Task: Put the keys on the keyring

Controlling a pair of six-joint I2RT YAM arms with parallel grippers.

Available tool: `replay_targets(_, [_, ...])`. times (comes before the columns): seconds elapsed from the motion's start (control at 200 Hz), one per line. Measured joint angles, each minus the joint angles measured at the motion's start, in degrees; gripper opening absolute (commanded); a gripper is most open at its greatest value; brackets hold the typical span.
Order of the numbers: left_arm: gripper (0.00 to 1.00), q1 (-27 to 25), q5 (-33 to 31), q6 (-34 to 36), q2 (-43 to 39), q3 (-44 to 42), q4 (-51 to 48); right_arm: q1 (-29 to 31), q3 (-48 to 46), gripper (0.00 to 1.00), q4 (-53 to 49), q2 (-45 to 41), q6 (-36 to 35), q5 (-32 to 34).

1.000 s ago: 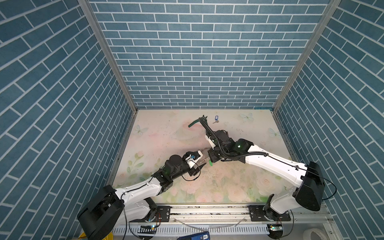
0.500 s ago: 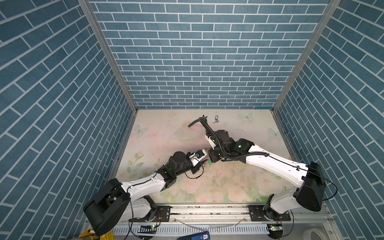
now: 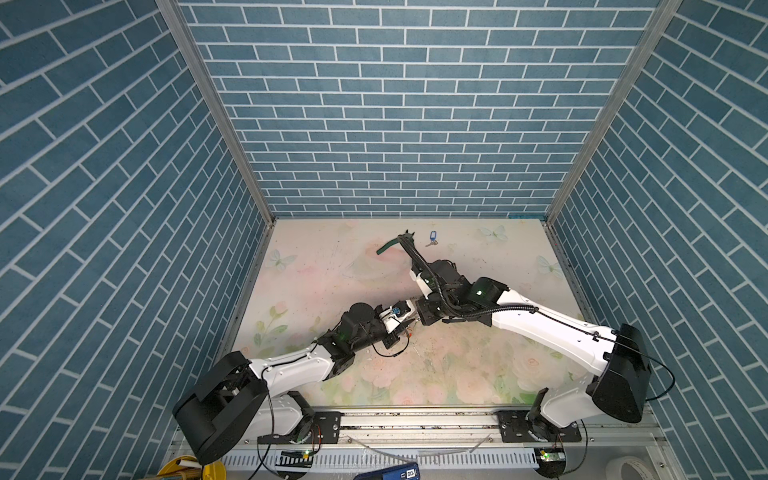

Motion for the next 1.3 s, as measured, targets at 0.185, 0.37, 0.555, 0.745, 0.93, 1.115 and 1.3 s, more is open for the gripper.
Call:
replay_targets(0.185, [0.13, -0.07, -0.26, 0.28, 0.35, 0.00, 0.04, 0.00, 0.00, 0.00, 0.07, 0.00, 0.00, 0.02])
replay_targets(0.37, [0.06, -0.20, -1.25, 0.63, 0.24, 0.00, 0.44, 0.00, 0.00, 0.00, 0.22, 0.02, 0.00, 0.26])
replay_targets(0.555, [0.01, -0.22, -1.92, 0.68, 0.17, 0.02, 0.55, 0.00, 0.00, 0.00, 0.15, 0.02, -0.04, 1.40])
replay_targets(0.745, [0.00, -0.22, -1.99, 0.68, -0.92, -0.17, 0.22, 0.04, -0.35, 0.00, 0.31, -0.07, -1.97, 4.48])
replay_targets(0.93, [0.00, -0.24, -0.68, 0.87, -3.67, -0.17, -2.27, 0.04, -0.70, 0.07, -0.15, -0.13, -4.09, 10.47])
replay_targets(1.115, [0.00, -0.24, 0.04, 1.05, -5.75, -0.17, -5.29, -0.02, -0.81, 0.13, -0.13, -0.28, -5.33, 12.07])
replay_targets(1.3, [0.00, -0.24, 0.07, 1.03, -6.97, -0.17, -6.71, 0.00, -4.20, 0.18, 0.63, -5.79, -6.10, 9.53])
